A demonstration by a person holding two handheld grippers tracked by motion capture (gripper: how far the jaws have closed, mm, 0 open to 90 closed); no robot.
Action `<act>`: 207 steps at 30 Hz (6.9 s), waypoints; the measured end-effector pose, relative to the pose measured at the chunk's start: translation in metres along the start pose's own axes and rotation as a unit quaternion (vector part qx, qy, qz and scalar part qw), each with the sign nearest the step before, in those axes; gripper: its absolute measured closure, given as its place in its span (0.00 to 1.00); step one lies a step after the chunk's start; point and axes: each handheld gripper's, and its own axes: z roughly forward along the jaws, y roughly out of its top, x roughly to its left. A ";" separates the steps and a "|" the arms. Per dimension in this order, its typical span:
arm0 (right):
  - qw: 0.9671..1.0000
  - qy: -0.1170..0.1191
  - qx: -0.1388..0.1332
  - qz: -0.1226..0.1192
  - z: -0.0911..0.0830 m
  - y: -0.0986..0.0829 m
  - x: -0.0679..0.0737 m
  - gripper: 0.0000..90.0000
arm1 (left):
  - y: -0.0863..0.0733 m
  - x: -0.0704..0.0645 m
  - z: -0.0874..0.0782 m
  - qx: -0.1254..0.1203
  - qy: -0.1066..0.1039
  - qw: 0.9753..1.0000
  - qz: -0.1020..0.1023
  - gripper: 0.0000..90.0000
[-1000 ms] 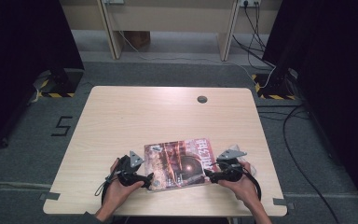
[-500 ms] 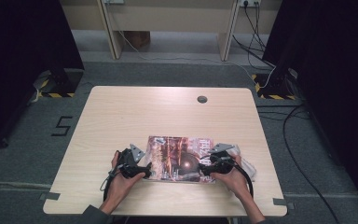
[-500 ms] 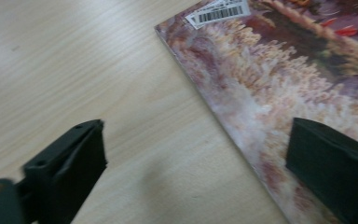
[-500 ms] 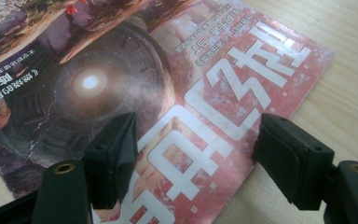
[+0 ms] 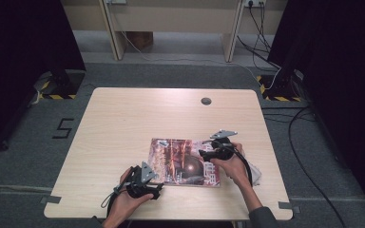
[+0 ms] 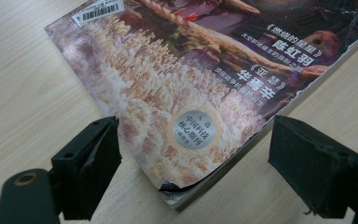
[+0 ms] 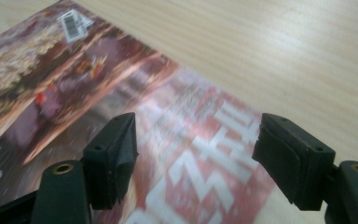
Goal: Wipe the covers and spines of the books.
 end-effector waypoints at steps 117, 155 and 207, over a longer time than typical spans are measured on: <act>0.987 0.137 0.000 0.078 -0.015 -0.006 0.032 0.64 | 0.002 0.004 0.012 0.026 0.027 0.999 -0.040 0.03; 0.987 0.129 -0.005 -0.100 -0.043 -0.005 0.041 0.88 | 0.011 0.041 0.005 -0.040 0.003 0.997 -0.062 0.17; 0.965 0.177 0.013 -0.194 -0.026 0.013 0.054 0.89 | 0.026 0.070 0.023 -0.117 -0.078 0.990 0.020 0.64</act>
